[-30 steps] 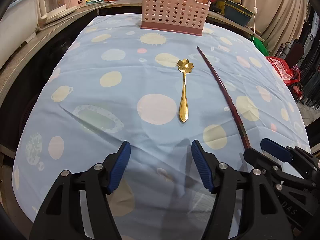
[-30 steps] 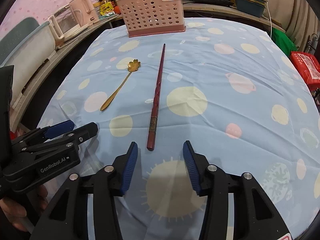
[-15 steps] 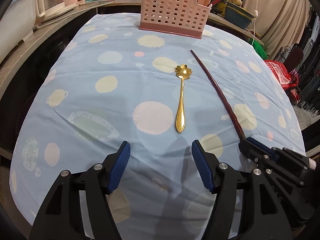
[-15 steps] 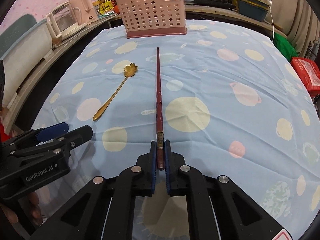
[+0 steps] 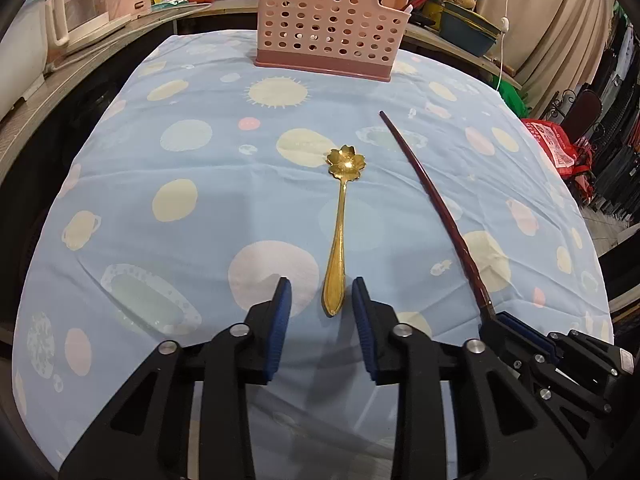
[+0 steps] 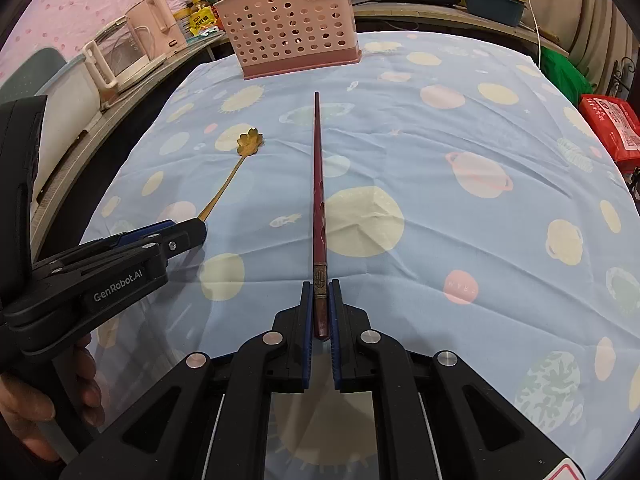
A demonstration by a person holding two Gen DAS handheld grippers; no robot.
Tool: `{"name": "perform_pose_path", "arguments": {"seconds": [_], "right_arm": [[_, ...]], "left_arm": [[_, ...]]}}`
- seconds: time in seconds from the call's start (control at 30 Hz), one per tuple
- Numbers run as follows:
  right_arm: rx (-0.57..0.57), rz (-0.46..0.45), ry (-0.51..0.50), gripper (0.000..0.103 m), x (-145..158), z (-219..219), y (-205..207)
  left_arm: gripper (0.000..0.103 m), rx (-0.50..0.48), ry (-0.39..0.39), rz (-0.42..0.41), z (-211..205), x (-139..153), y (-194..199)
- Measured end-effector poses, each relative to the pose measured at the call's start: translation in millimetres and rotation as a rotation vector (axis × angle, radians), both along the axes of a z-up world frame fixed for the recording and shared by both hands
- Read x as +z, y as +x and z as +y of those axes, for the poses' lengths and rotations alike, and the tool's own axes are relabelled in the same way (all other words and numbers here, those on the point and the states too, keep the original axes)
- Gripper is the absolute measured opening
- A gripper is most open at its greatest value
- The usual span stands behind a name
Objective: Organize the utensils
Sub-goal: 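Close the right tool on the dark-red chopstick while the left tool grasps the gold spoon, then lift the held spoon and chopstick and carry them up over the pink basket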
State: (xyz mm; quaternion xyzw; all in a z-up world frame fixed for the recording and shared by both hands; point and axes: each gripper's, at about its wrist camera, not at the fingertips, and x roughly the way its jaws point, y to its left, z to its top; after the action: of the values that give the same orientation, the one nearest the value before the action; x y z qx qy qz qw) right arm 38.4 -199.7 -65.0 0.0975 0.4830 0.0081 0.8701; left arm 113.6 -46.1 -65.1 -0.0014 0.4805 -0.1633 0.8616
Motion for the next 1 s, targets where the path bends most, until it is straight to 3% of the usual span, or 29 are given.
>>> {"name": "perform_pose_path", "arguments": {"seconds": [0.1,0.43,0.93,1.0], "right_arm": [[0.000,0.000,0.001,0.007,0.1,-0.1,0.0],[-0.007,-0.023,0.015,0.007,12.3,-5.3,-7.0],[-0.019,-0.198,0.051,0.007,92.6,-19.4,-10.5],[-0.020,-0.232,0.057,0.007,107.6,-22.1,-6.5]], "left_arm": [[0.011,-0.010,-0.001,-0.002,0.5,-0.4,-0.8],[0.011,-0.016,-0.062,-0.005,9.5,16.6,-10.8],[0.009,0.006,-0.128,-0.162,23.6,94.0,-8.0],[0.001,0.001,-0.135,-0.178,23.6,103.2,-4.2]]}}
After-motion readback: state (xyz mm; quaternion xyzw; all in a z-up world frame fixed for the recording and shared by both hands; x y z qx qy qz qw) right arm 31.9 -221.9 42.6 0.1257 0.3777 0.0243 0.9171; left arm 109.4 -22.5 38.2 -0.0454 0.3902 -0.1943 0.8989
